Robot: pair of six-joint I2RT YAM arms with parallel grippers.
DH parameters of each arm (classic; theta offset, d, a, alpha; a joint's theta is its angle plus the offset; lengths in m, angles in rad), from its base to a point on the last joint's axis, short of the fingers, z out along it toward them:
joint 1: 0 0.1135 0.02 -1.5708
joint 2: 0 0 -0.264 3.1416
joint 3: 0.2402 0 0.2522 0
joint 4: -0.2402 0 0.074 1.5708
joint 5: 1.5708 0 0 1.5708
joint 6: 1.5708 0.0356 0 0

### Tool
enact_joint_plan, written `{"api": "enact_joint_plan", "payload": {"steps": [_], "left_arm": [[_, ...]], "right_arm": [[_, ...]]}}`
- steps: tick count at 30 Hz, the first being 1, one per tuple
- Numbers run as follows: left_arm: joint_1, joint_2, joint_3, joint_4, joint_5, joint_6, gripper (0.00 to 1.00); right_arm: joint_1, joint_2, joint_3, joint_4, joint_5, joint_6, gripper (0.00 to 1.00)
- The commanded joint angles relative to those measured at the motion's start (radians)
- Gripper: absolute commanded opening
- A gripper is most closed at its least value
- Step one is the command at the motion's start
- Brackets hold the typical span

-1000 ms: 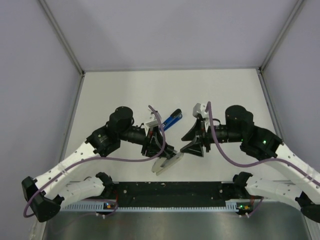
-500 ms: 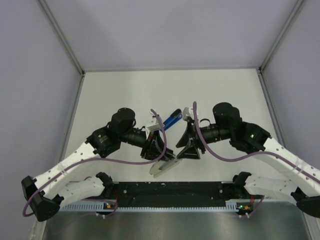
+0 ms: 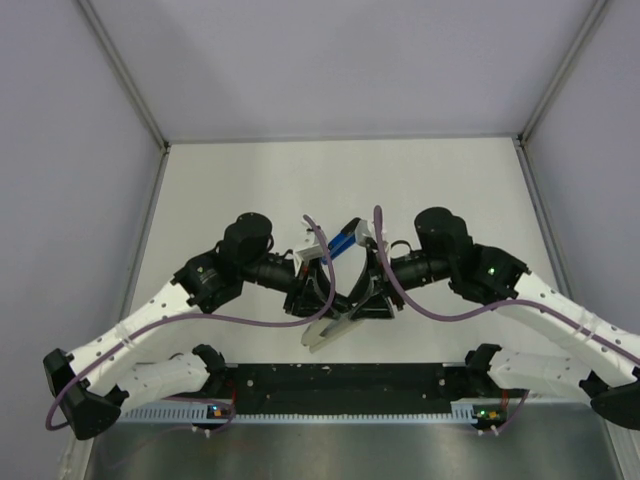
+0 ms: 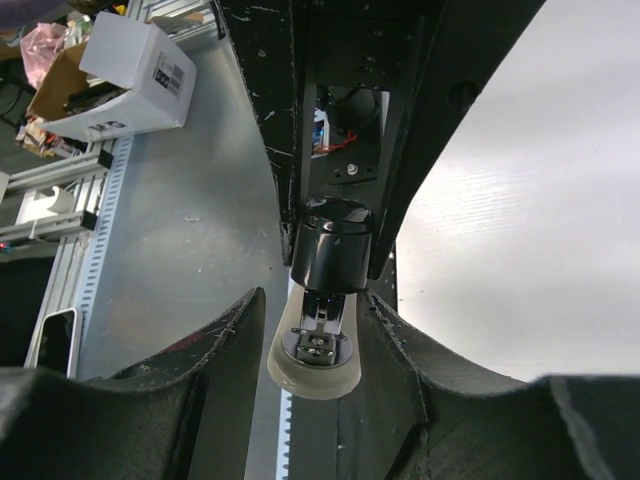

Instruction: Unload the staples from the stapler

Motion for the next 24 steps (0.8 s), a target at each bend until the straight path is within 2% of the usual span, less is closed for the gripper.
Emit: {"api": "enact_joint_plan", "payload": {"steps": [1,3,9,15,21,24], "left_arm": [[-0.009,-0.006,0.065,0.063,0.002,-0.004,0.0],[-0.013,-0.004,0.067,0.063,-0.007,-0.005,0.0],[-0.016,-0.01,0.07,0.075,-0.041,-0.021,0.0],[-0.018,-0.027,0.07,0.118,-0.018,-0.051,0.0],[-0.018,-0.035,0.087,0.138,-0.045,-0.064,0.0],[-0.018,-0.039,0.079,0.2,-0.081,-0.096,0.0]], "right_arm": [[0.033,0.008,-0.006,0.05,-0.012,0.002,0.42],[0.039,0.011,-0.012,0.051,-0.009,0.004,0.42],[0.057,0.012,-0.031,0.053,0.01,0.007,0.32],[0.061,0.002,-0.06,0.056,0.024,0.008,0.15],[0.067,-0.047,-0.142,0.12,-0.002,0.059,0.15],[0.068,-0.075,-0.208,0.181,-0.004,0.099,0.15]]}}
